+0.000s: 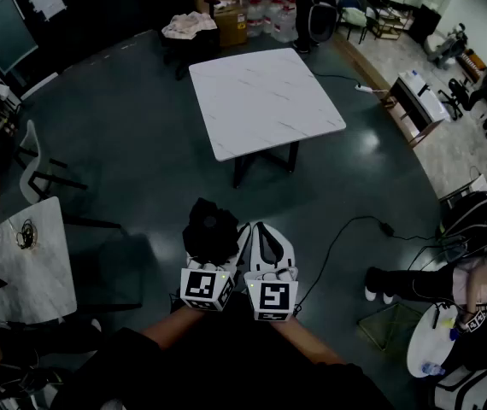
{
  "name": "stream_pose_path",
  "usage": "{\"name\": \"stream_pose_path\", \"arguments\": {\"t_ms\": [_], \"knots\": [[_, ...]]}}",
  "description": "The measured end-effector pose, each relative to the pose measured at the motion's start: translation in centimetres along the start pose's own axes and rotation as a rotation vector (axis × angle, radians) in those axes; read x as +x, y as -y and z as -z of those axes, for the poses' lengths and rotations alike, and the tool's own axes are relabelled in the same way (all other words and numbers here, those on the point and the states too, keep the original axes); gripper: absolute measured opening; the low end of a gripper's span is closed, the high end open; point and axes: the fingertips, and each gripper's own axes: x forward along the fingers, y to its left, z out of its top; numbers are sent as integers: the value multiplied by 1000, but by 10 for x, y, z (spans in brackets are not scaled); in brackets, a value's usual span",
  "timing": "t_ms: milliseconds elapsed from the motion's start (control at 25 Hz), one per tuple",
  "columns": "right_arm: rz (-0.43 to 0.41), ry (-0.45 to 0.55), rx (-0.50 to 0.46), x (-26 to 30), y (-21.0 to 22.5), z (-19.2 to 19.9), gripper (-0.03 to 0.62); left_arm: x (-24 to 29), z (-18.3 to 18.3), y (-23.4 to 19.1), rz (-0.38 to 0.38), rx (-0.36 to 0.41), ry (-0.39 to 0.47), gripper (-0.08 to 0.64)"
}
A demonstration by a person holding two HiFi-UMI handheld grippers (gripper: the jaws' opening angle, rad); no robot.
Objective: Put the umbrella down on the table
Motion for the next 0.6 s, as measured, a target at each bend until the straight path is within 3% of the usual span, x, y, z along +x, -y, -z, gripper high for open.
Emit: {"name": "stream_pose_path", "arguments": {"t_ms": [240, 600], "knots": [[17, 5, 105, -16, 18, 15, 17, -6, 9, 15, 15, 0, -20, 377], [57, 23, 183, -21, 52, 26, 18, 20, 29, 31, 54, -6, -101, 378]]}}
